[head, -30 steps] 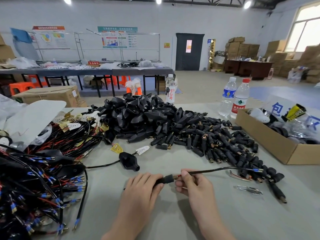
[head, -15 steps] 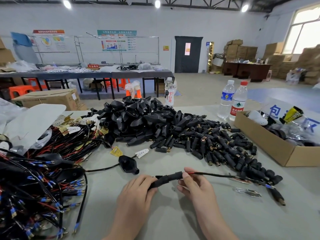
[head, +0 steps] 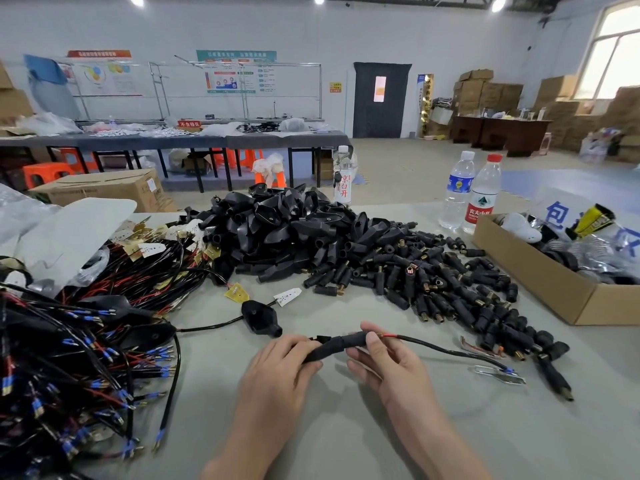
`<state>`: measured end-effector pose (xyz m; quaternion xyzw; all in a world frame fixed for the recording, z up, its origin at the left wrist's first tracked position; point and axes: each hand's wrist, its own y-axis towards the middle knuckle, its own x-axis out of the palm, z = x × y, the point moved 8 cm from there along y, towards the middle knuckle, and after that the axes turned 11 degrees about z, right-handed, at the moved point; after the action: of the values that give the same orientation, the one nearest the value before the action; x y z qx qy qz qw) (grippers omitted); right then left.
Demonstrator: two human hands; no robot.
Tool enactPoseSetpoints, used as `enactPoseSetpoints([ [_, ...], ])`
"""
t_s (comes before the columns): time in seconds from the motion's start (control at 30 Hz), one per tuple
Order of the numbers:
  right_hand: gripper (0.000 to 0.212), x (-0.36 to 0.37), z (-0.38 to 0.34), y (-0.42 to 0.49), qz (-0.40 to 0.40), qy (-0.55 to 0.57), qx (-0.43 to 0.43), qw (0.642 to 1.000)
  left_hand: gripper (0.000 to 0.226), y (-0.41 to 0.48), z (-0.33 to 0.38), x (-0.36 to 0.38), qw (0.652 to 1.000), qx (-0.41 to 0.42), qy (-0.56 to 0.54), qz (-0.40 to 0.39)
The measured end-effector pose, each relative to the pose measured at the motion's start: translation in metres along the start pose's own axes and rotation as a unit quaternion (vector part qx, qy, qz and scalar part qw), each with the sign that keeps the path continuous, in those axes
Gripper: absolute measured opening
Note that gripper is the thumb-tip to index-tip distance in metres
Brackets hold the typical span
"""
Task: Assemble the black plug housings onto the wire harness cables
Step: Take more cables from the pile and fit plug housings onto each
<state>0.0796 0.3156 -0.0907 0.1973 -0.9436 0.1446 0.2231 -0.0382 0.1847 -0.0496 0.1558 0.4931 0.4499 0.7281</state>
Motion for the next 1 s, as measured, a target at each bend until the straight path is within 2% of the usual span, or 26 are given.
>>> enactPoseSetpoints([
  [0.6, 0.025, 0.003, -0.001, -0.001, -0.044, -0.005, 0.003, 0.999, 0.019, 0.001, -0.003, 0.003, 0.999, -0.013, -0.031, -0.015],
  [0.9, 0.019, 0.002, -0.005, 0.000, -0.025, 0.000, -0.012, 1.000, 0.018, 0.002, 0.000, -0.004, 0.999, -0.013, -0.042, 0.024],
  [1.0, 0.035, 0.001, -0.006, 0.001, -0.014, -0.008, -0.015, 1.000, 0.019, 0.003, 0.004, -0.007, 0.999, -0.001, -0.036, 0.035],
])
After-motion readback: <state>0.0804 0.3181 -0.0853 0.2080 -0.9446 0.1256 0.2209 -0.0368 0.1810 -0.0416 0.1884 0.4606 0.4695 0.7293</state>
